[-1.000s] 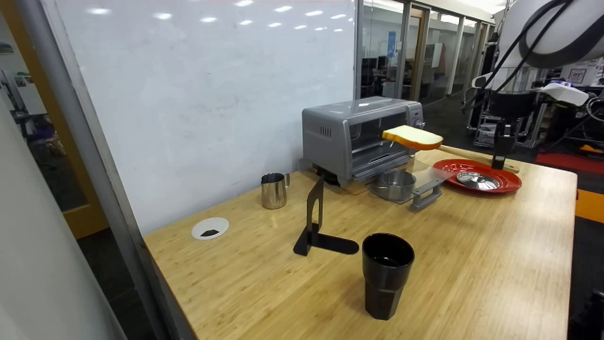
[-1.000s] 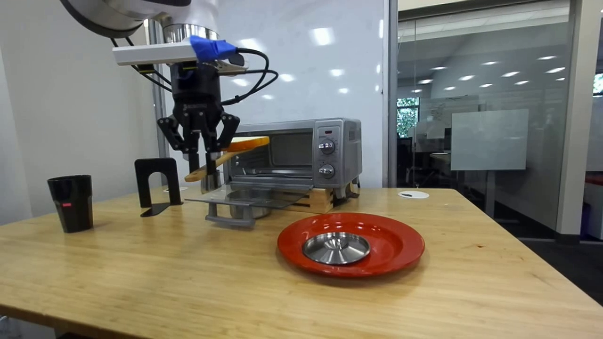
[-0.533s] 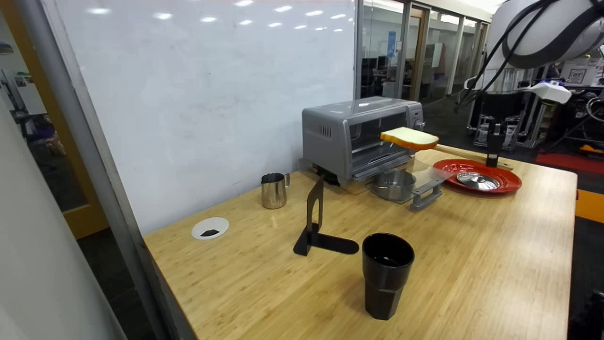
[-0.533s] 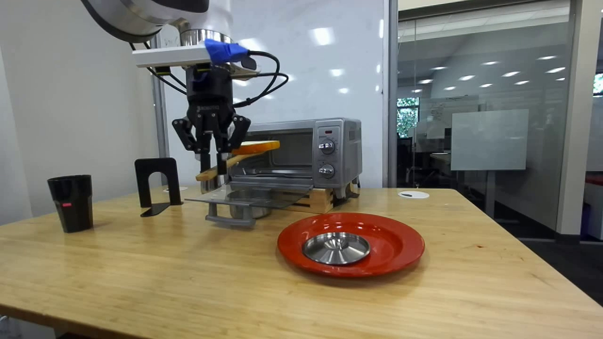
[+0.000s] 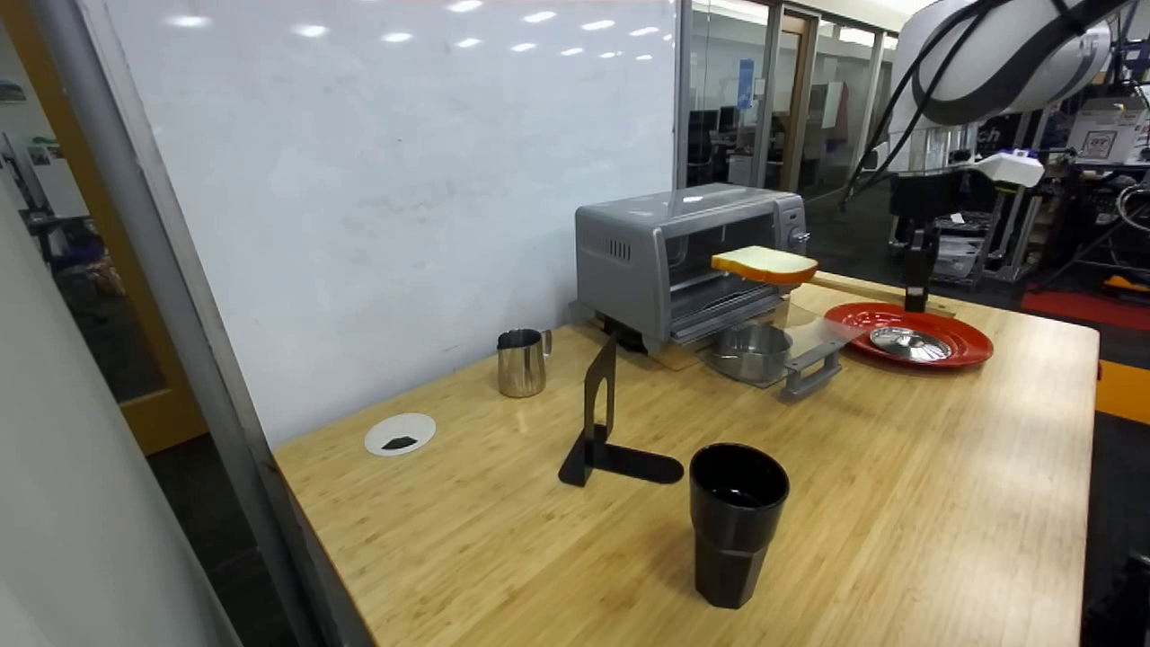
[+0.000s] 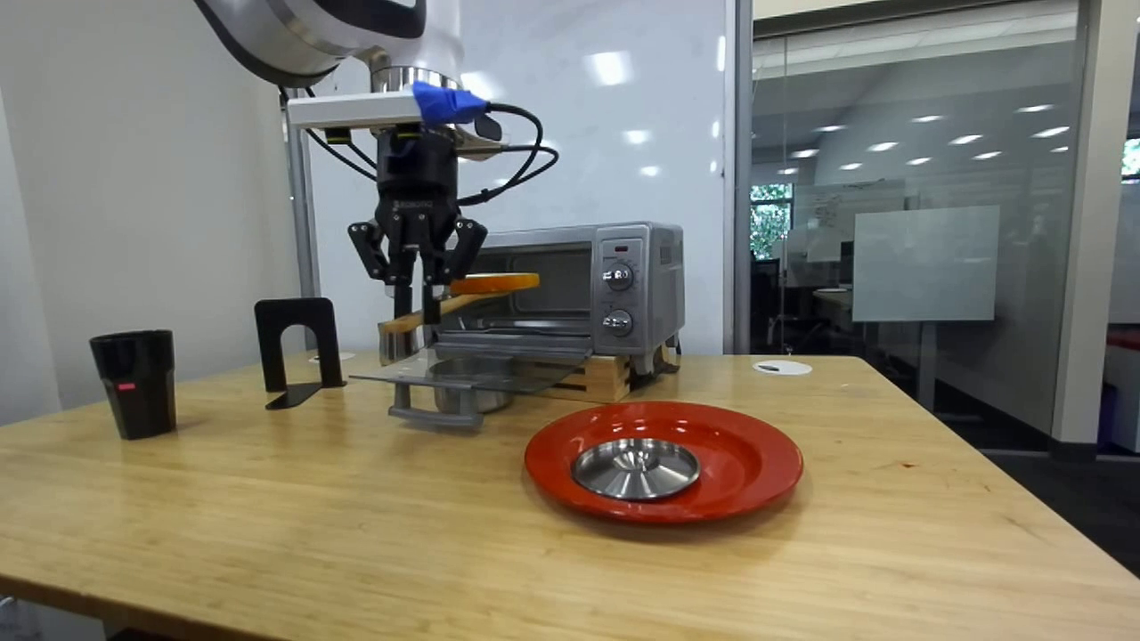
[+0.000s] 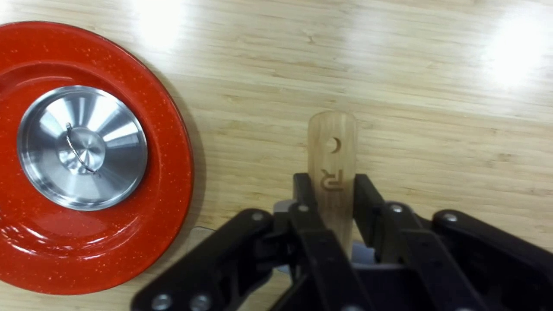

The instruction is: Use the wooden spatula to place the slice of bread in the mini oven then close the oven door

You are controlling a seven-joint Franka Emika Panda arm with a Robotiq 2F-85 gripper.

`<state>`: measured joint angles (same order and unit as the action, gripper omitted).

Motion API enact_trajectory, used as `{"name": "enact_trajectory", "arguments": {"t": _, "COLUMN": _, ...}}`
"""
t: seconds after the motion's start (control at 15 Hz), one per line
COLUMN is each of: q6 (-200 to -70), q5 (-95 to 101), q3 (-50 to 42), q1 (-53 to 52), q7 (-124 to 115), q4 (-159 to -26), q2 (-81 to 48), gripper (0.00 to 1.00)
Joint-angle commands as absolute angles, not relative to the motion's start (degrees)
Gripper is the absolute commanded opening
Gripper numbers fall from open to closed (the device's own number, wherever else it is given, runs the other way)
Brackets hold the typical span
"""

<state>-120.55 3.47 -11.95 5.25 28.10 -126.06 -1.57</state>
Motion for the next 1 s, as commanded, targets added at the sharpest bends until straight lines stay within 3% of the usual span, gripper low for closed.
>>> {"name": "enact_trajectory", "arguments": {"t": 0.0, "q6": -116.69, "q5": 1.84, "q3": -10.08, "q1": 6.46, "q7": 27.3, "q4": -120.54, "q2": -5.5, "gripper": 0.07}}
{"name": "enact_trajectory", "arguments": {"t": 0.93, "q6": -105.39, "q5": 1.1, "q3": -7.66, "q1": 7.62, "q7": 23.83, "q4": -104.87, "q2": -16.59, "gripper": 0.07}}
